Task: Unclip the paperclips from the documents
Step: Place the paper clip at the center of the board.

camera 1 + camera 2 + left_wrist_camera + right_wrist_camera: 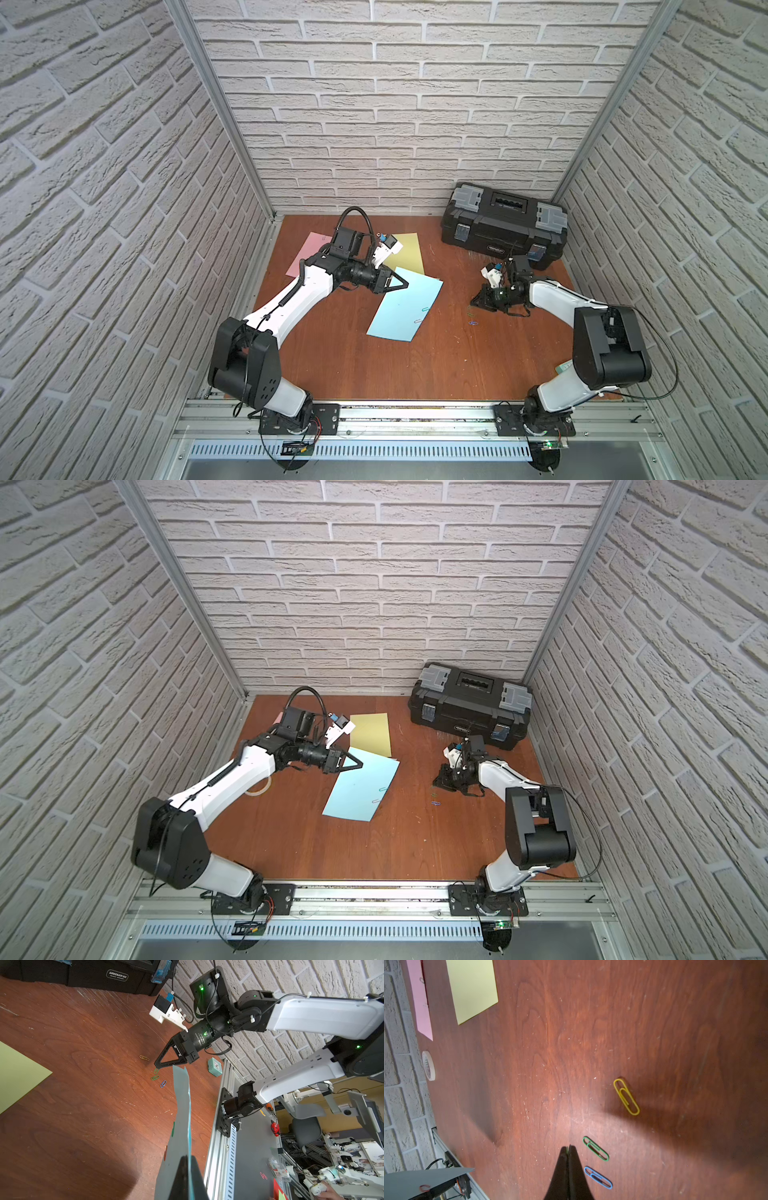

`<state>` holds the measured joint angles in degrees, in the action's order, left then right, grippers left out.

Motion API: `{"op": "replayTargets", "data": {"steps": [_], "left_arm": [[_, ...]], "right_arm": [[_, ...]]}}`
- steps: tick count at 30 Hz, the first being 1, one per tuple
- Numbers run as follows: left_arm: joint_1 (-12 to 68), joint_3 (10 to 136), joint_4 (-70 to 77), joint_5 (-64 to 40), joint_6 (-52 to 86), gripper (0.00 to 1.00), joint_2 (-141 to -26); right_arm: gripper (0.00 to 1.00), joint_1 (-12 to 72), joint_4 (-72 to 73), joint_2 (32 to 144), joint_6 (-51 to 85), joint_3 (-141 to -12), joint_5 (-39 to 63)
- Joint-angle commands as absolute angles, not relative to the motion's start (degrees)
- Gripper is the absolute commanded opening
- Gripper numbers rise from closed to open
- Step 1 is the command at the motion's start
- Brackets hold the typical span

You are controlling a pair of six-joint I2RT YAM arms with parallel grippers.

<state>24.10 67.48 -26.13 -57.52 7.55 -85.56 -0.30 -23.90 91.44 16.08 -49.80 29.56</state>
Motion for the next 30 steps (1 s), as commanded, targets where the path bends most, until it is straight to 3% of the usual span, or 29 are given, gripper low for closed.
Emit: {"op": "replayTargets", "data": {"steps": [1,9,15,21,30], "left_arm": [[23.80,66.73,-21.54,-56.31,9.27,0.00,-83.73],[23.85,64.86,-17.25,-54.24,12.74,0.00,-81.70],[24.11,64.50,-16.26,-53.09,13.52,0.00,-81.29],[24.32,64.49,-14.48,-52.32,14.24,0.00,-81.33],[24.08,63.94,-9.06,-52.02,16.49,0.00,-81.89]], "right_arm": [[0.06,-0.78,-21.12,92.93,17.56,-50.50,26.25],[0.08,-0.92,-22.42,96.32,17.45,-52.21,24.70],[0.25,-0.88,-24.41,95.65,16.65,-52.38,23.09],[0.32,-0.88,-26.38,93.39,14.93,-52.56,22.19],[0.40,1.27,-19.28,86.02,9.25,-51.73,38.40]]}}
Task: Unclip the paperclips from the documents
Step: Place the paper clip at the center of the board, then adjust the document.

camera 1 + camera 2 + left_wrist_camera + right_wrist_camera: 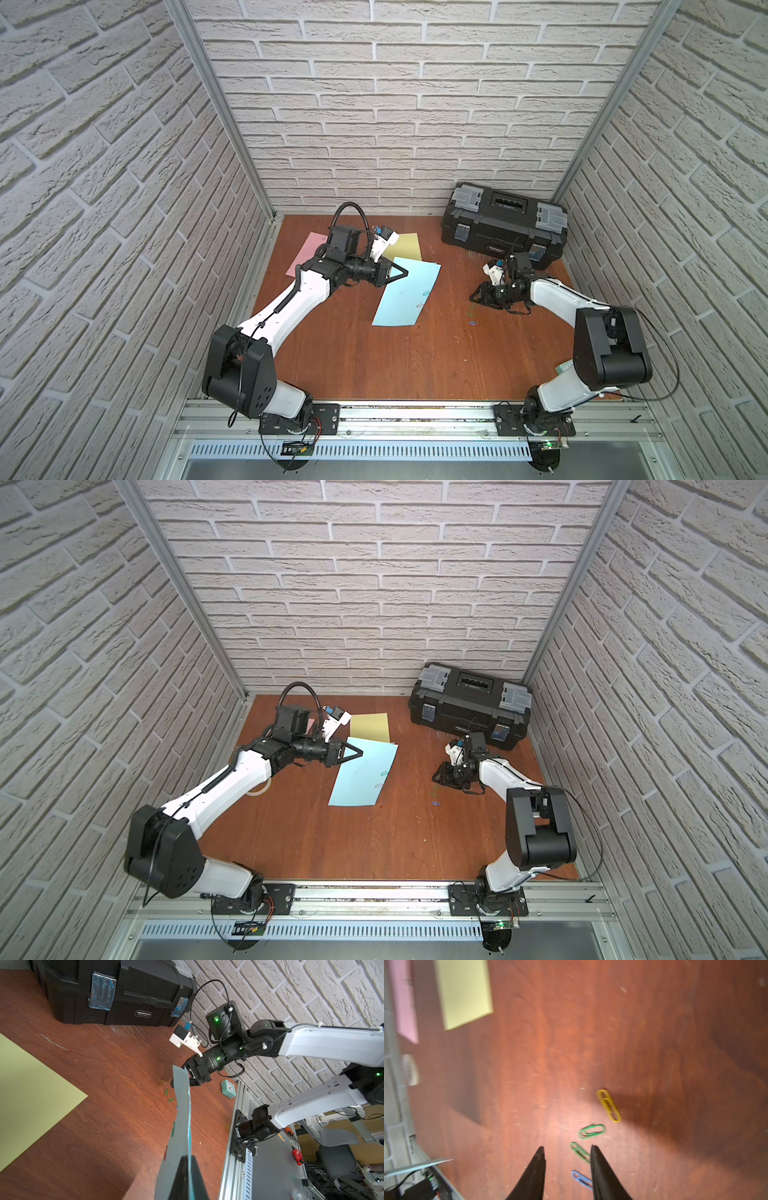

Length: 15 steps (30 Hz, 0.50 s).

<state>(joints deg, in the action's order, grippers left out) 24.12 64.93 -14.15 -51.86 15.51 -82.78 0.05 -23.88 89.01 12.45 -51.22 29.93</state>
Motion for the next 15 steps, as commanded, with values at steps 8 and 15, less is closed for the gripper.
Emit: {"op": "replayTargets", "data": {"steps": [8,15], "left_arm": [[22.76,63.19,-4.13,-52.75,16.96,0.00,-81.40],[20.29,65.44,-3.43,-58.90,16.19,0.00,-81.98]], "right_arm": [[0.60,5.82,-6.89,79.53,8.24,-49.53,51.55],[0.68,7.87,-0.37,79.50,6.94,-51.24,59.62]]}}
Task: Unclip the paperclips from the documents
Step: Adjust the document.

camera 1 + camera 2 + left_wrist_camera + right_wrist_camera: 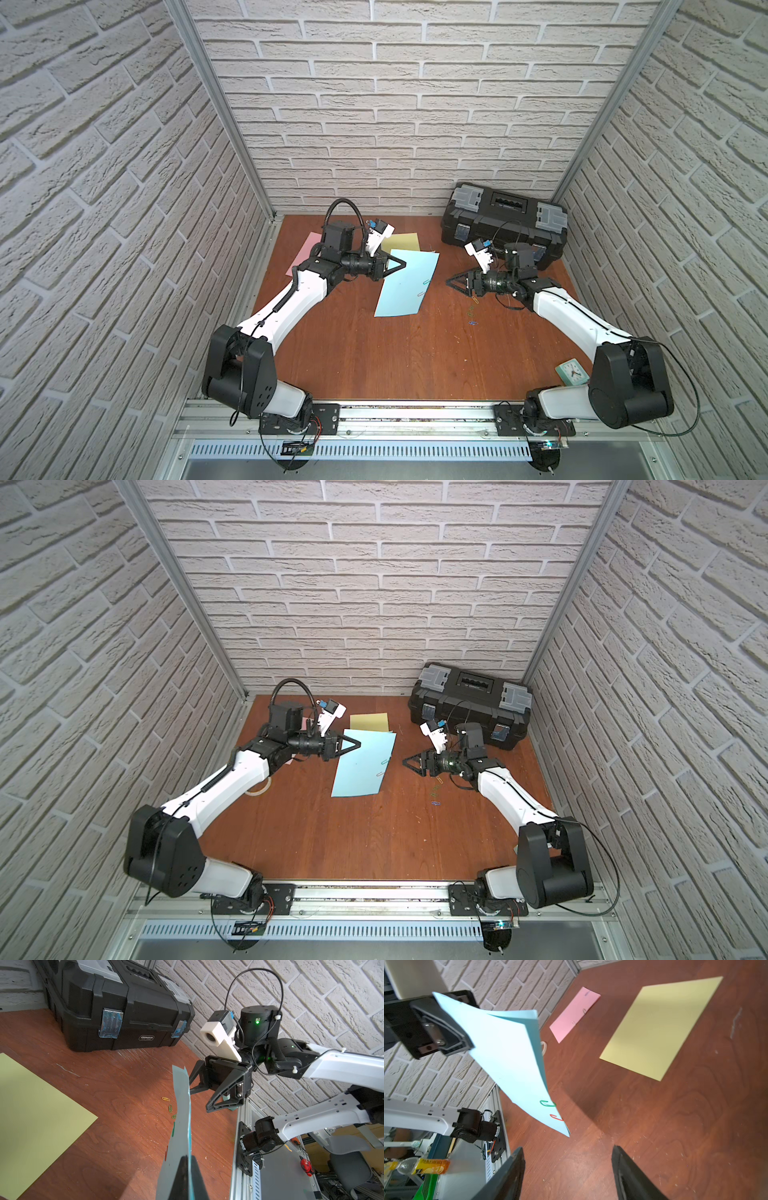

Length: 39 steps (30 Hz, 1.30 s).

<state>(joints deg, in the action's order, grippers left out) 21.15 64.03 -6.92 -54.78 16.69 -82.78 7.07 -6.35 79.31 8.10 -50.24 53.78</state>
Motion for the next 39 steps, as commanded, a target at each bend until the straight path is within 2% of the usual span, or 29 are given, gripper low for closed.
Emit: {"op": "replayTargets", "data": {"steps": [1,17,20,23,34,37,39], "left_arm": [[20.15,65.64,-3.38,-59.85,16.17,0.00,-81.94],[20.28,65.74,6.30,-65.39,23.58,0.00,-82.37],[20.22,66.00,6.42,-65.29,23.72,0.00,-82.80],[20.25,66.43,6.42,-65.21,23.73,0.00,-83.57],[19.69,67.62,3.36,-66.28,21.28,0.00,-85.43],[19.49,67.41,3.08,-66.02,20.70,0.00,-85.25],[19.30,67.31,2.92,-65.72,20.67,0.00,-85.00]], "right_arm": [[0.68,8.20,0.61,80.15,6.94,-51.94,60.51],[0.68,12.37,13.04,89.33,12.48,-61.44,69.34],[0.65,12.99,15.71,90.29,14.61,-61.85,71.38],[0.59,13.39,17.73,90.88,16.83,-62.05,72.50],[0.14,13.32,20.14,91.31,20.30,-62.38,73.21],[0.05,13.37,20.21,91.41,20.88,-62.65,72.98],[0.03,13.36,20.15,91.32,21.43,-63.03,72.86]]}}
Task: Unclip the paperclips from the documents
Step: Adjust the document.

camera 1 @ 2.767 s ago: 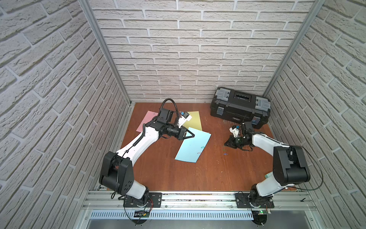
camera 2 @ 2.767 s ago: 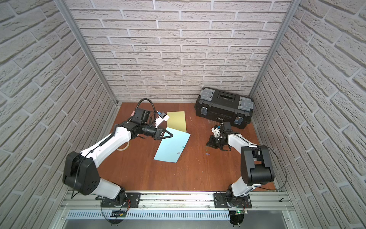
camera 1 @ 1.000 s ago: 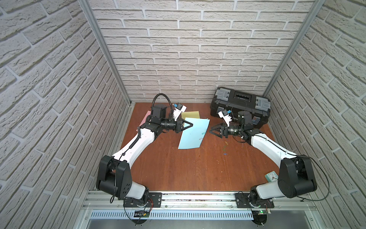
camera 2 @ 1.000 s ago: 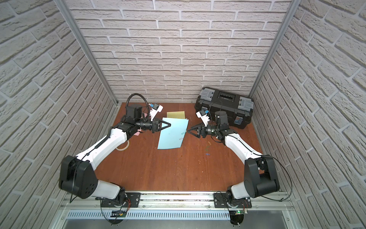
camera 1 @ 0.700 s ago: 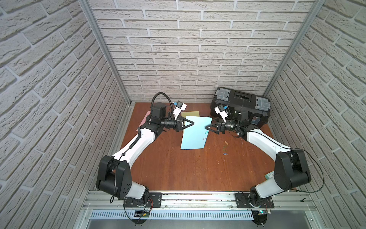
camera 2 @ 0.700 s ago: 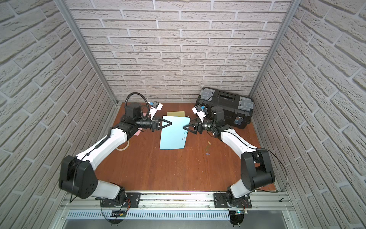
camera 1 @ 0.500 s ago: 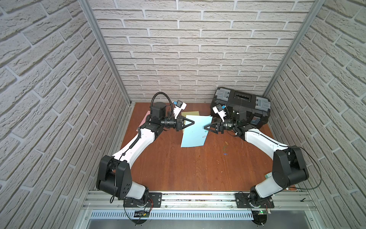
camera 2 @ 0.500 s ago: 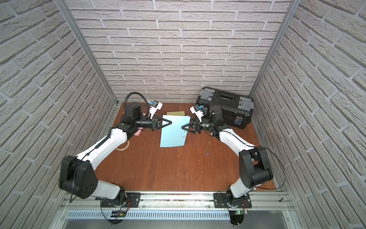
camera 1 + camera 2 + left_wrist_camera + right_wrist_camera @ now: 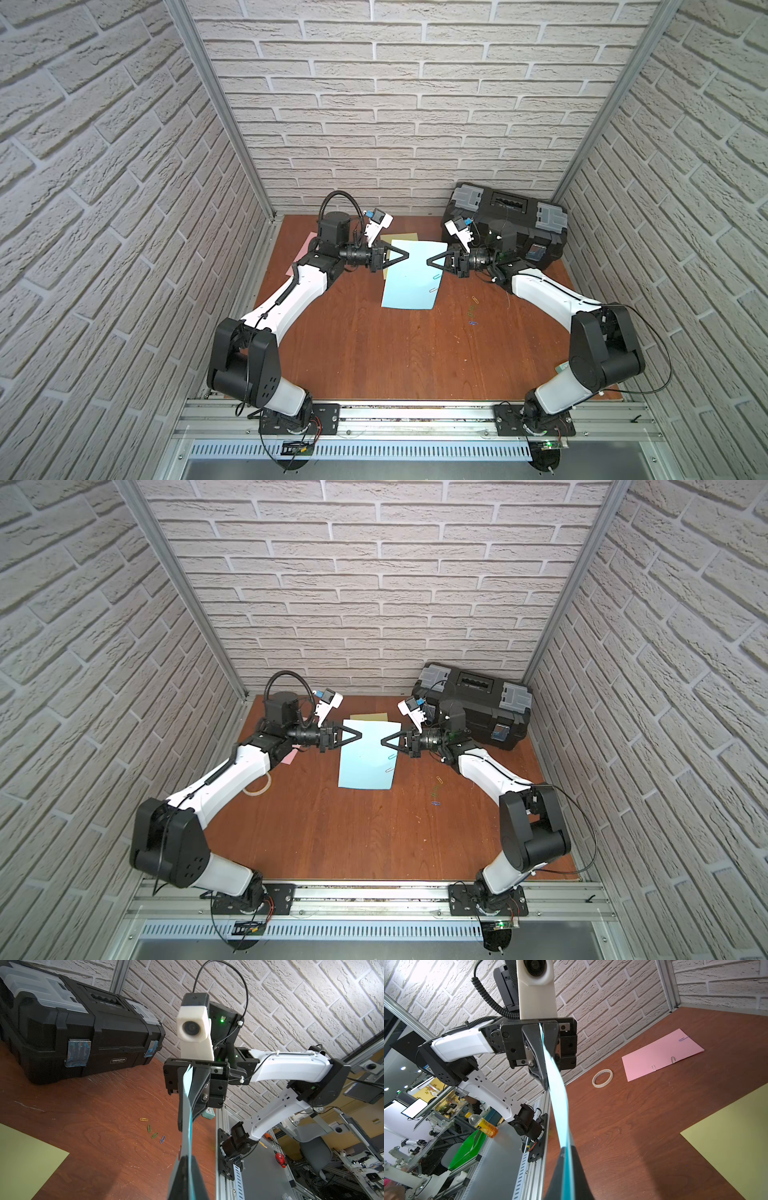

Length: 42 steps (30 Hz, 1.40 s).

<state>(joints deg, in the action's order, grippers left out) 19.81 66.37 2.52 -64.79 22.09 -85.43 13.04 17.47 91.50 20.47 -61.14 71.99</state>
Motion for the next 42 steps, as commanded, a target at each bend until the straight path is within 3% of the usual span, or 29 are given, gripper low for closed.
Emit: {"op": "replayTargets", "data": {"steps": [1,4,7,8,13,19,27,30,33,37,42], "left_arm": [[19.21,67.28,2.95,-65.57,20.54,0.00,-84.84],[18.96,67.06,2.84,-64.85,20.63,0.04,-84.47],[18.96,66.84,2.80,-64.34,21.20,0.29,-84.41],[18.90,66.59,2.94,-64.33,21.39,0.33,-84.38],[19.04,64.07,6.97,-65.53,24.33,0.39,-83.61],[20.25,62.62,8.46,-66.35,25.66,0.38,-83.94],[21.72,62.84,9.16,-65.94,26.81,0.02,-84.29],[21.97,62.88,8.62,-65.38,26.64,0.00,-83.96],[21.93,63.14,8.09,-65.26,26.23,0.00,-83.63],[21.19,63.81,6.33,-66.52,24.14,0.00,-83.36],[20.21,63.98,7.59,-68.03,24.43,0.00,-83.08]], "right_arm": [[0.03,13.42,20.14,91.17,21.66,-63.22,72.64],[0.03,13.38,19.00,90.47,21.54,-63.87,71.86],[0.03,13.28,18.23,89.78,21.53,-64.63,71.32],[0.03,13.19,18.07,89.69,21.58,-64.97,71.16],[0.03,13.17,16.89,89.45,21.46,-66.56,70.36],[0.03,13.01,13.66,89.04,19.41,-68.06,70.47],[0.03,13.09,10.41,88.60,17.14,-68.56,70.19],[0.03,13.11,10.38,88.59,17.28,-68.59,70.14],[0.15,13.10,9.99,88.90,17.32,-69.12,70.48],[0.42,13.12,3.25,89.30,11.99,-70.86,71.87],[0.50,13.10,-16.92,89.69,-3.14,-75.97,73.65]]}}
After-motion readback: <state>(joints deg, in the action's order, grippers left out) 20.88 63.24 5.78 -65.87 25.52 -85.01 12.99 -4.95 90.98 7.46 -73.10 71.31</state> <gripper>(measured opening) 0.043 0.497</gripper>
